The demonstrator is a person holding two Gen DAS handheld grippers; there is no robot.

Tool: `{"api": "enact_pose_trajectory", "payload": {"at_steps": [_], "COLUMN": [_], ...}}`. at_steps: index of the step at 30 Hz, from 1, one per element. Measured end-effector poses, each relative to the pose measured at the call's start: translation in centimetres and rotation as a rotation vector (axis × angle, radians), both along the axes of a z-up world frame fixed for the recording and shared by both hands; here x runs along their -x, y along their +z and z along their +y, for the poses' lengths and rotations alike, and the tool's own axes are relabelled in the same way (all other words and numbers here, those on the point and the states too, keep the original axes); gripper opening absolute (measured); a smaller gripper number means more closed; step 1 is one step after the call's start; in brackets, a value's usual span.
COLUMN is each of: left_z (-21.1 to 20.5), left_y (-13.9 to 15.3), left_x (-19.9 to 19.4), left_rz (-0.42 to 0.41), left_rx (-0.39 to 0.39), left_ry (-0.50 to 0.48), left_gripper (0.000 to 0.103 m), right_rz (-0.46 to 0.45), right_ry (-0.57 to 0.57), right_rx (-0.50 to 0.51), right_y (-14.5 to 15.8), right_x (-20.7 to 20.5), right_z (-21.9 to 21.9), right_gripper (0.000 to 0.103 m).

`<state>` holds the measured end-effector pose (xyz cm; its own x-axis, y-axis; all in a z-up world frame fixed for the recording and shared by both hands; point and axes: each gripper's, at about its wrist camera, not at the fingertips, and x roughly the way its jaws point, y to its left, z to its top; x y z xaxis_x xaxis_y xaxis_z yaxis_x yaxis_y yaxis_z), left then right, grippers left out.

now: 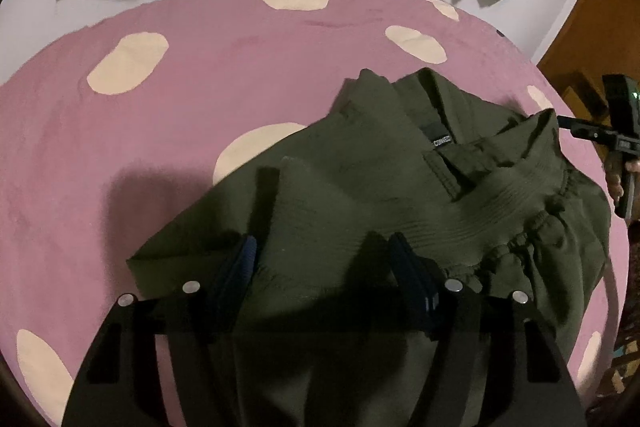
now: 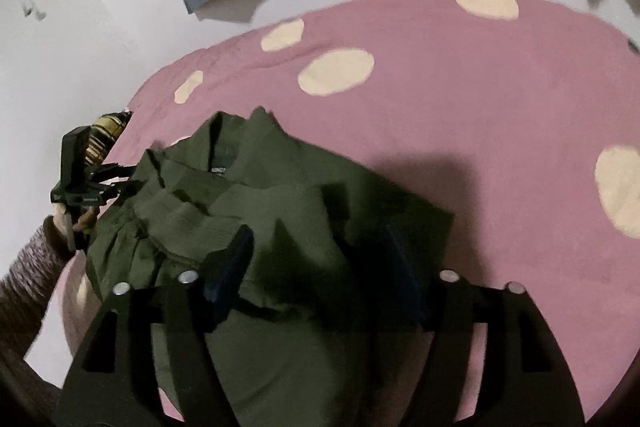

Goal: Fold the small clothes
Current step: 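Lay the lifted hem over the collar with both grippers and press down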

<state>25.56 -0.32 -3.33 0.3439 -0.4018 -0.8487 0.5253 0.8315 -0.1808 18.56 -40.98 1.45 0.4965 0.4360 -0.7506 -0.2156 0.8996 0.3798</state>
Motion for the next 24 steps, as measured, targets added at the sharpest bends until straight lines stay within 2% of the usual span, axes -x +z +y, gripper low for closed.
{"api": "enact_pose_trajectory", "payload": {"at_steps": [4,5,6,7,8,10,12,15,18,24], "left_z": [-0.3,-0.4,-0.6,-0.9,-1.1,-1.1,-0.9,-0.3,-0.1,-1.4], "left_y": [0.0,0.0,-0.1,-0.1,-0.1,0.3,1.1,2.4,2.9,1.2], "left_x": [-0.5,-0.5,-0.4,-0.3,-0.2,0.0,0.3,0.0,-1.2,-3.7], "left_rz": [0.008,0.004,-0.011,-0.040,-0.049,-0.069,-0.099,-0.132,-0.132,-0.109], "left_rx": [0.014,0.005,-0.017,-0.071,-0.091,-0.103,-0.104,-0.061,-0.027,-0.111], "left_ry": [0.005,0.008,0.010,0.006,0.004,0.000,0.017,0.070,0.150,0.235], "left_gripper": [0.067,0.062,0.055,0.036,0.026,0.017,0.015,0.014,0.013,0.013], "right_rz": [0.032,0.038,0.042,0.048,0.064,0.041,0.021,-0.016,-0.018,0.027], "right_ry": [0.026,0.036,0.041,0.052,0.071,0.057,0.031,-0.026,-0.087,-0.170], "right_rx": [0.063,0.073,0.074,0.071,0.063,0.102,0.069,-0.083,-0.173,-0.143], "right_y": [-0.9,-1.3,-1.6,-1.9,-2.1,-1.9,-1.2,0.1,0.2,-1.6], "right_x": [-1.4,-1.9,-2.2,-2.4,-2.7,-2.6,-2.3,-2.2,-2.9,-5.5], "right_z": [1.4,1.9,2.3,2.7,3.2,4.1,3.8,1.8,0.3,0.1], "right_gripper": [0.072,0.068,0.059,0.026,0.022,0.012,0.010,0.009,0.009,0.009]}}
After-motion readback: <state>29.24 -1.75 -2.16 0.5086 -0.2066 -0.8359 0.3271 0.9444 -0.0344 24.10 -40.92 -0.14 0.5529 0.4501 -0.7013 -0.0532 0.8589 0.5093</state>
